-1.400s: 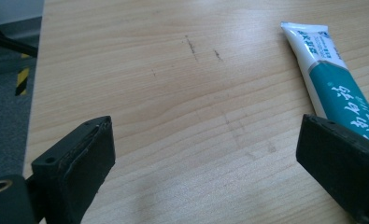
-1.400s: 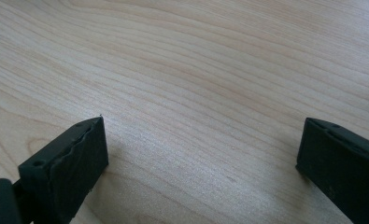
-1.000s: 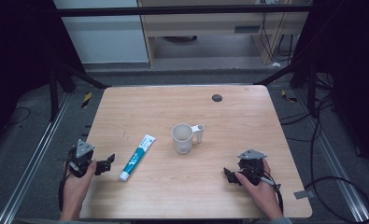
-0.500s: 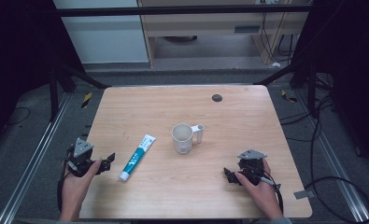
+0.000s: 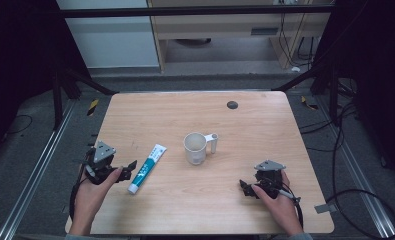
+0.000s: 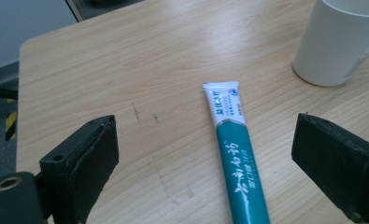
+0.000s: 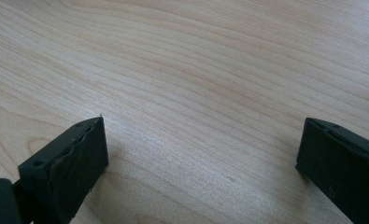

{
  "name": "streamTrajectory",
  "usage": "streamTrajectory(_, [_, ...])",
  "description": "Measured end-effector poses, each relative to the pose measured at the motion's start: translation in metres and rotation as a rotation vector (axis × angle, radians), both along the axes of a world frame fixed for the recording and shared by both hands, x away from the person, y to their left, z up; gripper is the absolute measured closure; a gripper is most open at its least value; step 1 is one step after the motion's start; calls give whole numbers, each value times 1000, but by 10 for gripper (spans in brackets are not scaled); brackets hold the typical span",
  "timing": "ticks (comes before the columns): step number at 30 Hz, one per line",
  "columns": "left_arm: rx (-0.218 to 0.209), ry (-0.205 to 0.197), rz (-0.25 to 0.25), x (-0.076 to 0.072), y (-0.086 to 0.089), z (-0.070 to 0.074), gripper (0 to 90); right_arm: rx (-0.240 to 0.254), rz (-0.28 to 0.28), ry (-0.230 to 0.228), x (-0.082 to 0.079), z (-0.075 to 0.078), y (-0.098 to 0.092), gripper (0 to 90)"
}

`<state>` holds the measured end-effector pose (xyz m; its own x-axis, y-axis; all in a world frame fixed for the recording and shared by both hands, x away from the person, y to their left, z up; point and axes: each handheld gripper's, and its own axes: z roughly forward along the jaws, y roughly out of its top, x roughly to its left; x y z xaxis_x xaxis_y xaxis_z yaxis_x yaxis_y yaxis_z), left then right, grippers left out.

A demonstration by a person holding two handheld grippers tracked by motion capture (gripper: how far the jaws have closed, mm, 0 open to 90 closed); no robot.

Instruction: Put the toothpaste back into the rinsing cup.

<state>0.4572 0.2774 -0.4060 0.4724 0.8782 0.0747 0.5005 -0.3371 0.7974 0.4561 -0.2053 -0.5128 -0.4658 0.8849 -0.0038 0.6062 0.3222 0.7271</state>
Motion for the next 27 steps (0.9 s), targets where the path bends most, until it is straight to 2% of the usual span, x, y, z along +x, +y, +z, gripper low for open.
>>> streamTrajectory(3, [-44,54,-21,7,-7,3,103,2,-1,1,0,0,0,21])
streamTrajectory(4, [-53,60,-19,10,-10,5,106,2,-1,1,0,0,0,21])
streamTrajectory(6, [-54,79,-27,17,-15,6,106,2,1,0,0,0,0,21])
streamTrajectory(10, [23,116,-49,31,-31,5,95,1,4,1,0,0,0,21])
streamTrajectory(13, [65,137,-55,41,-41,-1,95,0,5,0,0,0,0,21])
streamTrajectory(16, [87,170,-66,49,-48,-5,94,0,5,0,0,0,0,21])
streamTrajectory(19, [168,198,-93,54,-56,-9,107,0,5,0,0,0,0,21])
streamTrajectory(24, [194,212,-84,58,-61,-9,99,0,5,0,0,0,0,21])
streamTrajectory(27, [232,226,-87,61,-64,-10,99,0,5,0,0,0,0,21])
